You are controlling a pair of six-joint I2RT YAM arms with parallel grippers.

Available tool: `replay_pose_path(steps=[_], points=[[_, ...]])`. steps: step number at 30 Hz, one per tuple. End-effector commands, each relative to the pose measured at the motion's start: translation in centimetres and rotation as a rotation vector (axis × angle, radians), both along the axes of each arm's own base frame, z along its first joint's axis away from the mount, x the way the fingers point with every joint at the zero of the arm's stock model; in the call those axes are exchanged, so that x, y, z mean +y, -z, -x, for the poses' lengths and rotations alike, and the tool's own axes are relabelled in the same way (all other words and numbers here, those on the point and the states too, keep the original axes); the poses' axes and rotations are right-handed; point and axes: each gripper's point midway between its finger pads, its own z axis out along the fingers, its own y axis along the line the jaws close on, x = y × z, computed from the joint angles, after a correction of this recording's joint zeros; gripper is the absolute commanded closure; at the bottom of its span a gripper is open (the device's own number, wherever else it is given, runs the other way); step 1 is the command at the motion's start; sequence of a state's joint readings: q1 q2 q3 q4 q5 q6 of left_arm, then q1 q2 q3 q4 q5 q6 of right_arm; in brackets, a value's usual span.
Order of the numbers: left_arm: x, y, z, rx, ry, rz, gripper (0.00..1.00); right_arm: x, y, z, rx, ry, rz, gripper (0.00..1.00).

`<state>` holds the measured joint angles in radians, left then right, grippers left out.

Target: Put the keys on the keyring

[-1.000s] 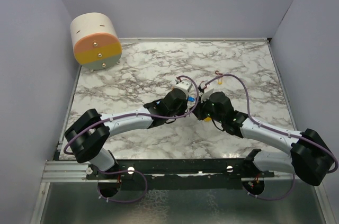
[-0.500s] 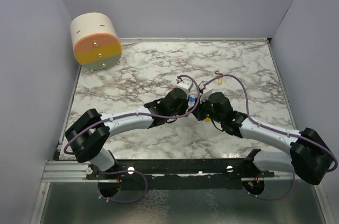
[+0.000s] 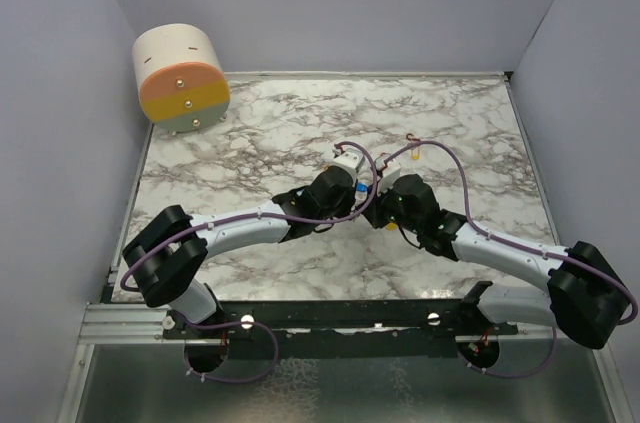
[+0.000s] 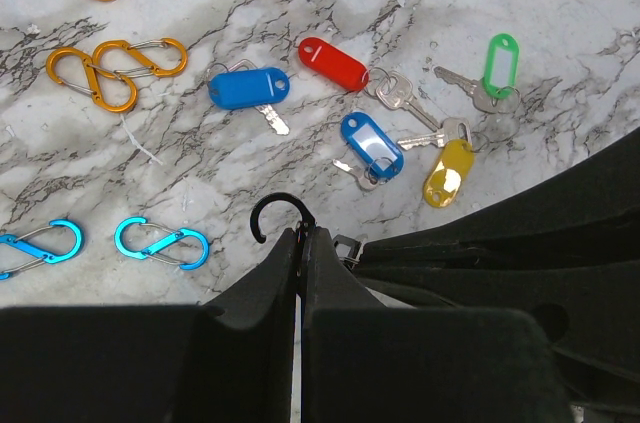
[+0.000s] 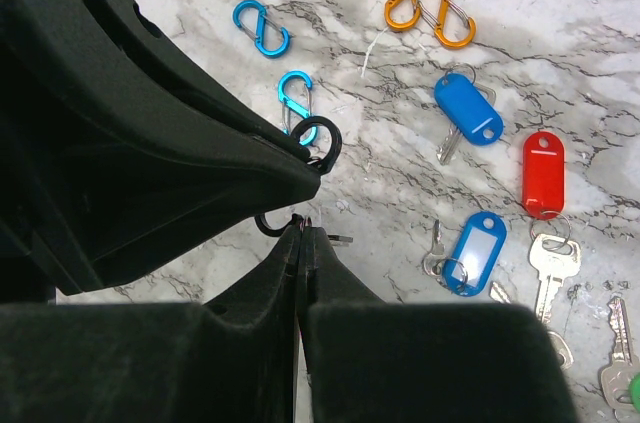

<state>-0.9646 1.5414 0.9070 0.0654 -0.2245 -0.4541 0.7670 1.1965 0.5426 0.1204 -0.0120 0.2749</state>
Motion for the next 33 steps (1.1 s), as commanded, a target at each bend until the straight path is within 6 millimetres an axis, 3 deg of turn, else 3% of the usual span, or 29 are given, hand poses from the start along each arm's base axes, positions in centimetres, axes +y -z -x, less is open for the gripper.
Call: replay_pose_path(steps=[1,15,33], points=[[-0.79,-0.6,0.55,-0.003,0.026,0.024,1.0,0.33,-1.17,-0.19,-0.046,0.0,-0.027,0.99],[-0.25,-0.35,1.35,0.005,0.032,0.02,1.0,0.19,-1.15,-0.5,-0.047,0.016,-0.019,0.99],[-0.81,-0.84,0.65,-0.014,0.025,0.015,1.0,0.5,-1.25,0.04,-0.043,-0.017,-0.028,0.99]])
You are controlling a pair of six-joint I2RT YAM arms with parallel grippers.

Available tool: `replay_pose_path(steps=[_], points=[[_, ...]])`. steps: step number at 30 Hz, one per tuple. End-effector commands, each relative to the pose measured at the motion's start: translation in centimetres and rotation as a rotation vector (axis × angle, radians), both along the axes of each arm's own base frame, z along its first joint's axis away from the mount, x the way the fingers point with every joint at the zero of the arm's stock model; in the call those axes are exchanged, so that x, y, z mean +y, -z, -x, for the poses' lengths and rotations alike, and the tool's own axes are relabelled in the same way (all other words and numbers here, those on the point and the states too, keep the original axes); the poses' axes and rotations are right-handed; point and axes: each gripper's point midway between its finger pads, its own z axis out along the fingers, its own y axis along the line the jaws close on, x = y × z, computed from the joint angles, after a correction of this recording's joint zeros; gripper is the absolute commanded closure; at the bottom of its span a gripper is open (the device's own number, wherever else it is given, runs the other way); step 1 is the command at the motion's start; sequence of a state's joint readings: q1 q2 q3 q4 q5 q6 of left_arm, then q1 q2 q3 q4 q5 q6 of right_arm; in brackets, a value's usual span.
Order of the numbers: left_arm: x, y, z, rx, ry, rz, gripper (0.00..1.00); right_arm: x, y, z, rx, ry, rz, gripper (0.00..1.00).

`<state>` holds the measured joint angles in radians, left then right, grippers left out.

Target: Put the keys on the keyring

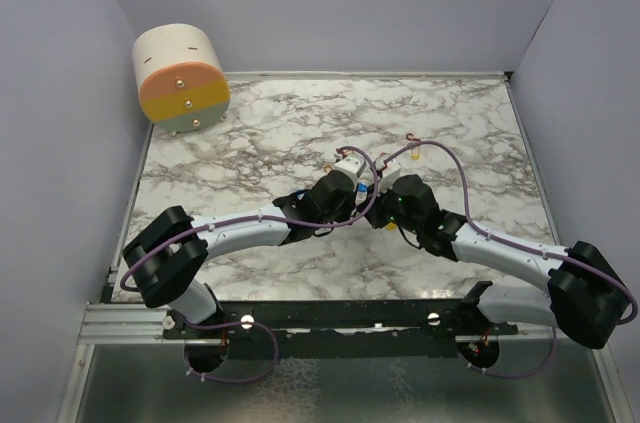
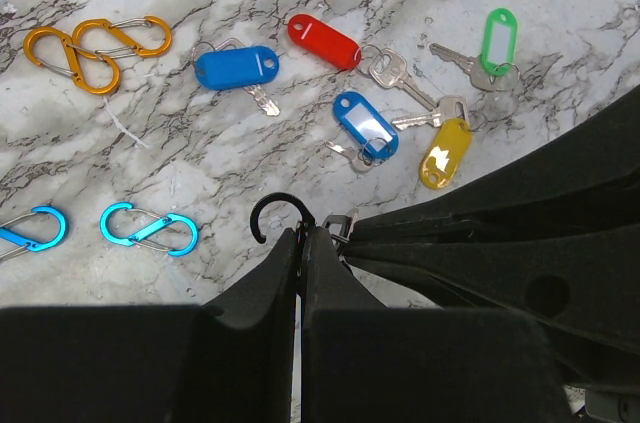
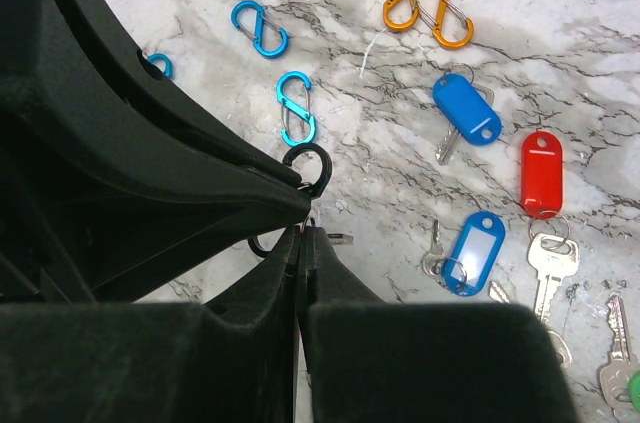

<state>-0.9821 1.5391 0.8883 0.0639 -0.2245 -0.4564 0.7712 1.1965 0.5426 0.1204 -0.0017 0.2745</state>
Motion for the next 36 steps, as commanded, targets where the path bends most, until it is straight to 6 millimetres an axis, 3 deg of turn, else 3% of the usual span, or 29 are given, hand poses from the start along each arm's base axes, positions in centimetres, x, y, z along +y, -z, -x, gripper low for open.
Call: replay_pose_path(steps=[1,36], points=[[-0.8,-1.6,-0.3,-0.026,0.007,0.028,1.0,0.6,-1.3,0.1,-0.041,-0.024,-0.034,0.99],[-1.2,-1.8,-1.3,-0.049,-0.008,0.014,1.0,0.8,-0.9,1.4,-0.021,-0.052,-0.033,0.99]])
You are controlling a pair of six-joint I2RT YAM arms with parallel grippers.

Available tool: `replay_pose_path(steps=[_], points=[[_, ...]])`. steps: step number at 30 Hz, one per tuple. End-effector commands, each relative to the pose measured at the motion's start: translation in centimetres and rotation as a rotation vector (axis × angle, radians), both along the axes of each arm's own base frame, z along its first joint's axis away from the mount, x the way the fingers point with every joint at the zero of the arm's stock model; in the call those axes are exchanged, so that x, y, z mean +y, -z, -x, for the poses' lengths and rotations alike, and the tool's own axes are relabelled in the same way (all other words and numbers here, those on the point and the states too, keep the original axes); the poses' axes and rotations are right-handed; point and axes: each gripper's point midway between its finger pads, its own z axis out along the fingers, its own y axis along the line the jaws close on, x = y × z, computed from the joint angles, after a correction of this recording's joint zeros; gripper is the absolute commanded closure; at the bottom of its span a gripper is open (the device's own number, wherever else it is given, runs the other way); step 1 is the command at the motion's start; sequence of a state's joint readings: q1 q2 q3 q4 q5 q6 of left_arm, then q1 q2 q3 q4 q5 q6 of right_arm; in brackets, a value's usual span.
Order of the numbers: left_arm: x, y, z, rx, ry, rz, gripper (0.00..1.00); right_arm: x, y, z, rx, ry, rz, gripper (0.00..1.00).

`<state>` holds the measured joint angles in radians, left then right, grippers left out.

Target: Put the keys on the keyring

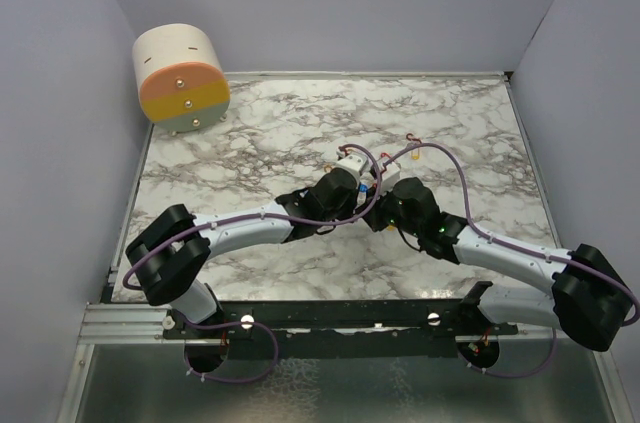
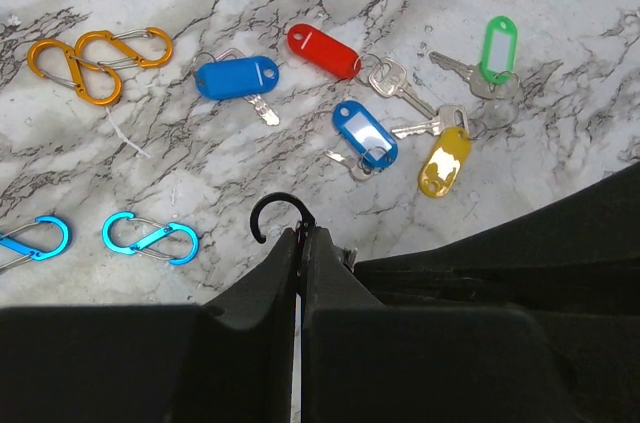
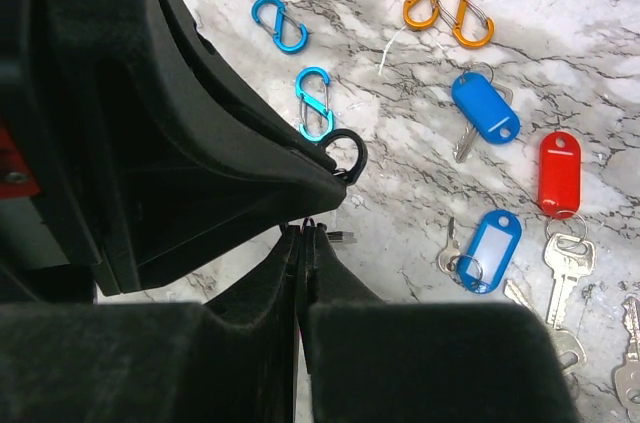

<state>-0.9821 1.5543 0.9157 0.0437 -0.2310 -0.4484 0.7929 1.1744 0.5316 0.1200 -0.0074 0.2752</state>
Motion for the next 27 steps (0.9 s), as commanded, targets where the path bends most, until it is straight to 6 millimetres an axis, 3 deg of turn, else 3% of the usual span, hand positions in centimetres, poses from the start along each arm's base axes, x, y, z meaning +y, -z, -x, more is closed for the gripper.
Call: replay_pose_path(steps=[1,14,21,27], points=[[-1.0,-1.7,-1.0,-0.049,-0.01,0.025,1.0,0.4,-0.6,0.6,-0.015,-0.026,-0.022,0.99],[-1.1,-2.0,-1.8,-0.063,-0.03,0.014,1.0,-0.1,-0.9,0.4,-0.022,0.003,-0.015,0.99],[-0.2,-2.5,-2.2,-0.075,-0.081,0.013,0.49,-0.7,-1.1,0.0,-0.026,0.046,-0.005,0.99],[1.3,-3.8,-2.8,-0.105,-0.148,0.022,0.34,-1.5,-1.3,-0.7,-0.024,0.109,0.015,0.99]])
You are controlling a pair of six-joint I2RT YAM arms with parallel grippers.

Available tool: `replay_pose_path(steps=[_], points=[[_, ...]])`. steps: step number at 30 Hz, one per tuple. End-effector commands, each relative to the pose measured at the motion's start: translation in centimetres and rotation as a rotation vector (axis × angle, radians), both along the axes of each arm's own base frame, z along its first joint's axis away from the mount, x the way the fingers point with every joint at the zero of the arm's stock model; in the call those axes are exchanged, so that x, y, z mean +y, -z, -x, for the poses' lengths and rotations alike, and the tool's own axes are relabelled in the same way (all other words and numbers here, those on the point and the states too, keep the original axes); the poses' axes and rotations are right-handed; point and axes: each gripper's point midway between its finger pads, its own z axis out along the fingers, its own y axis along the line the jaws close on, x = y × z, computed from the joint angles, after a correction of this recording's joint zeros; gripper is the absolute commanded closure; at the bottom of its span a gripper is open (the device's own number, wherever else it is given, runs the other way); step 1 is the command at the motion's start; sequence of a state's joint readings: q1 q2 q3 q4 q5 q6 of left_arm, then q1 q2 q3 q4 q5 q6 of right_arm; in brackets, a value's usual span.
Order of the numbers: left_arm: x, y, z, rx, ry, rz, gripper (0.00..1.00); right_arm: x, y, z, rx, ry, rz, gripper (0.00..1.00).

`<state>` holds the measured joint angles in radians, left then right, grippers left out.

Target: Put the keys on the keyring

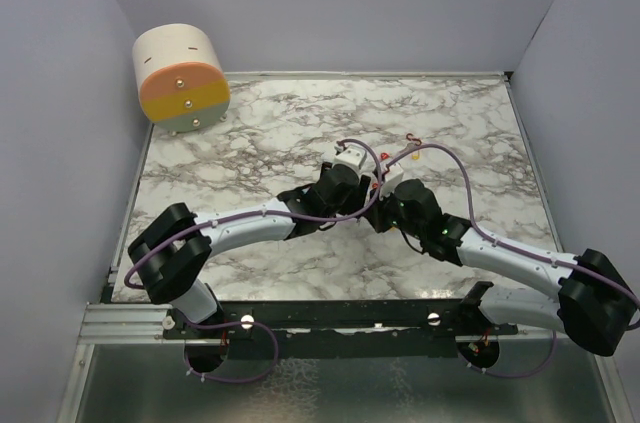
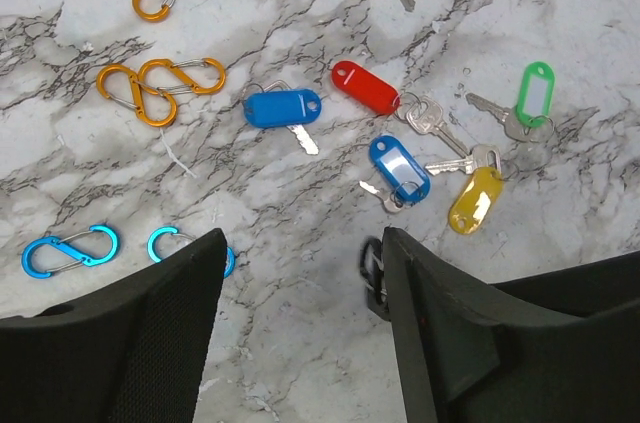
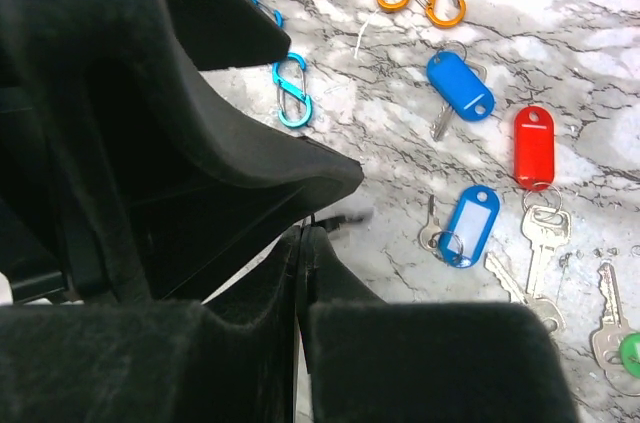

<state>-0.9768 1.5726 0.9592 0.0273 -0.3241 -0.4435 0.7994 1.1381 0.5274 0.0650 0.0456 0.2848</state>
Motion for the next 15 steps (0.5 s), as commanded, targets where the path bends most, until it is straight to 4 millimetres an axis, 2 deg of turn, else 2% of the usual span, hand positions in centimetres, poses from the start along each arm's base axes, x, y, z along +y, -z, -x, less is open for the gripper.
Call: replay_pose_path(steps=[1,7,9,15], points=[[1.2,-3.2,-1.0,-0.064,-0.082,0.051,0.34,-0.6,-1.7,-1.1,-0.033,0.088,-0.008,0.99],[4.4,-4.6,-0.7,-0.122,-0.164,0.078,0.17,-3.3,-3.8,-3.8,-0.086,0.315,0.021,0.99],[5.4,-4.6,-0.5,-0.13,-0.183,0.075,0.03,-4.3,-4.6,-5.0,-0.11,0.396,0.047,0.99],[7.1,-3.5,0.1,-0.118,-0.216,0.037,0.01,-8.3,-5.6,-10.3,-0.115,0.604,0.073,0.99]])
